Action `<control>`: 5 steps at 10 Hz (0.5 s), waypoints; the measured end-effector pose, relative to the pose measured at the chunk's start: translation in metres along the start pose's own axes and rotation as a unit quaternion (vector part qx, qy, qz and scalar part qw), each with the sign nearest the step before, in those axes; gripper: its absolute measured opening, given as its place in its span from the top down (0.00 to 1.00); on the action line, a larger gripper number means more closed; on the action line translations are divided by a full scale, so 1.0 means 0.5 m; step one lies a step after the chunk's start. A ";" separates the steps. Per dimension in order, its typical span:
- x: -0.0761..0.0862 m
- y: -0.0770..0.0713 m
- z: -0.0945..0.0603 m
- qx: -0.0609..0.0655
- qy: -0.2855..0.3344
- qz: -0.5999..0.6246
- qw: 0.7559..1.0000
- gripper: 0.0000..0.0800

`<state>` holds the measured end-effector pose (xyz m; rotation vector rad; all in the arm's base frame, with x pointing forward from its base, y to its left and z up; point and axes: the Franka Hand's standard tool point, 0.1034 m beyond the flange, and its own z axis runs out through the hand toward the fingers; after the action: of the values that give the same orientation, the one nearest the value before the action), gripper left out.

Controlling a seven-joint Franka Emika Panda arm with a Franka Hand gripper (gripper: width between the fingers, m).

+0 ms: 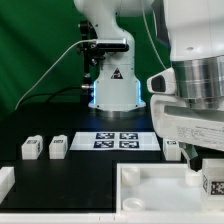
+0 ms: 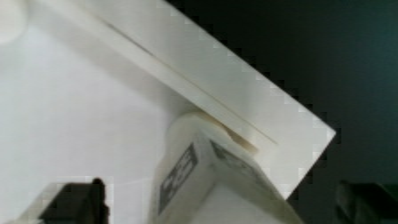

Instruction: Assemble one leg

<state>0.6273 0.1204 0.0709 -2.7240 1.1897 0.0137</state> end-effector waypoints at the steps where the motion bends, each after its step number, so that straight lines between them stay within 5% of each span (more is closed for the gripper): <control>1: 0.001 0.001 0.000 0.000 0.000 -0.043 0.999 0.19; 3: 0.004 0.004 0.001 -0.005 0.002 -0.166 0.986 0.19; 5: 0.015 0.009 -0.001 -0.028 0.015 -0.375 0.927 0.19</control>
Offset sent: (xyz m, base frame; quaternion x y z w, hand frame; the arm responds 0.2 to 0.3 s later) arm 0.0029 -0.0125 0.0000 -0.0718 0.0376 -0.5680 0.8190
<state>0.6290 0.1118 0.0703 -3.0423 0.0870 -0.0907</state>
